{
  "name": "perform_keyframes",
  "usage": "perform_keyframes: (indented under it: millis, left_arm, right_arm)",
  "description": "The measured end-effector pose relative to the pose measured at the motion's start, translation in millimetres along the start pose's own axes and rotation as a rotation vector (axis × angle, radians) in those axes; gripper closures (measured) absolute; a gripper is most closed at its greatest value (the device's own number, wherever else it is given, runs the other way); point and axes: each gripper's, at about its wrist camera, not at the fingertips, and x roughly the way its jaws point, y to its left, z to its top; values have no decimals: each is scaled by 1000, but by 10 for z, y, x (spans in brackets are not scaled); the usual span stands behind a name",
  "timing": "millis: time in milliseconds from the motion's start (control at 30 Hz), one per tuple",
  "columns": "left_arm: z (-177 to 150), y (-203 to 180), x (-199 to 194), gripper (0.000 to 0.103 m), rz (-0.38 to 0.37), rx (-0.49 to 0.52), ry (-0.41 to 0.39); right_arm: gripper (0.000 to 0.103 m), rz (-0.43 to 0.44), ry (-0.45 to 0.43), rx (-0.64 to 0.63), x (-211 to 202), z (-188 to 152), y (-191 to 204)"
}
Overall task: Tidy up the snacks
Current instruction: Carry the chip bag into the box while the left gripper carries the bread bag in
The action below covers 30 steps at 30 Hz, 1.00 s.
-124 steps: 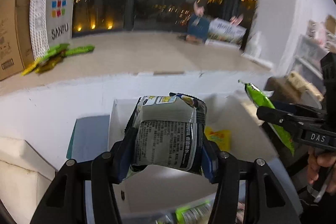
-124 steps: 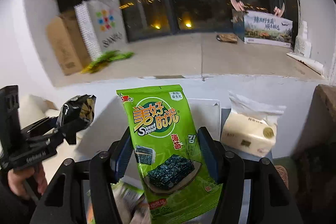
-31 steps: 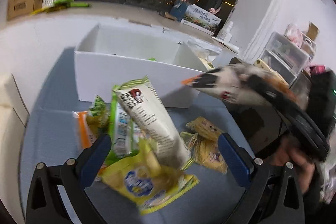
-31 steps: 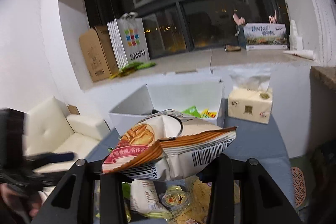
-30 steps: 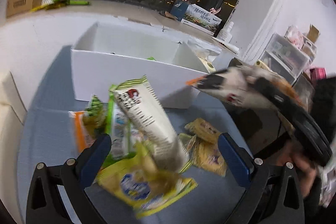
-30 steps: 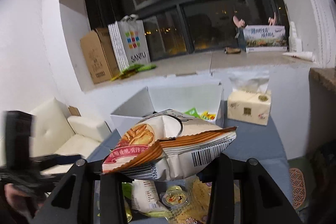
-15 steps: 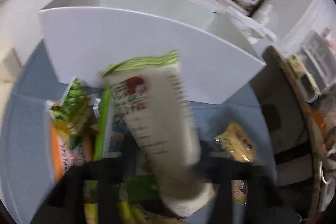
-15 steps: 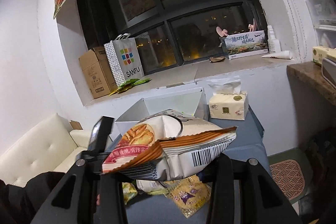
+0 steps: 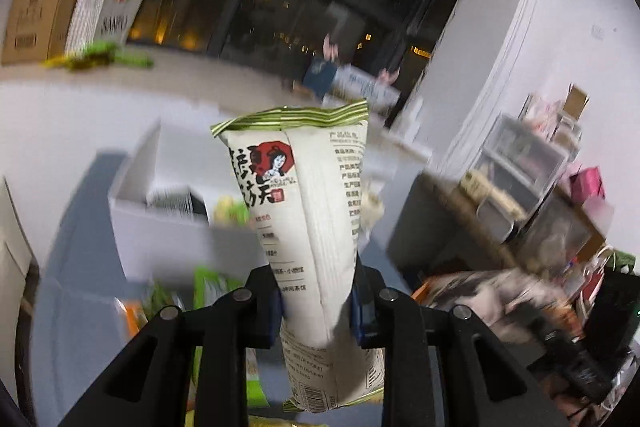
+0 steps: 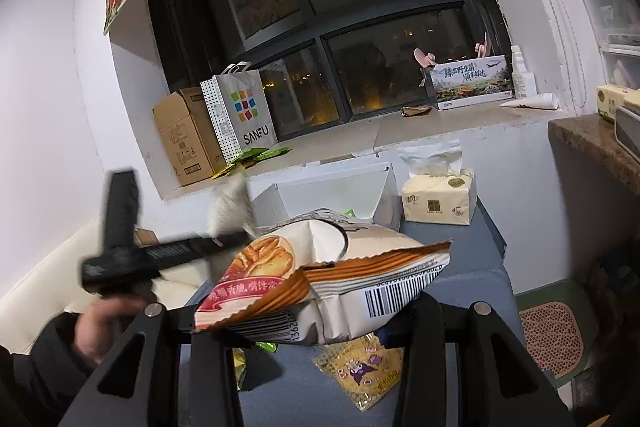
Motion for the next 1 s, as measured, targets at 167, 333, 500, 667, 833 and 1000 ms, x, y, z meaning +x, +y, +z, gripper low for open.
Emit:
perform_keyframes:
  millis: [167,333,500,667,833,1000]
  left_arm:
    - [671,202,-81,74,48,58,-88]
    - [1246,385,198,74,135,135,-86]
    - [1418,611,967,74,227,208,97]
    - [1212,853,1545,72,249,223,299]
    - [978,946,1825,0,344,259,409]
    - [889,932,1685,0,308,255,368]
  right_arm:
    - [59,8,18,-42,264,231,53]
    - [61,6,-5,-37,765,748,4]
    - [62,-45,74,-20,1538,1128,-60]
    - [63,-113,199,-66,2201,1250,-72]
    - [18,-137,386,-82,2669,1170,-64]
    - [0,-210,411,-157,2805,1140,29]
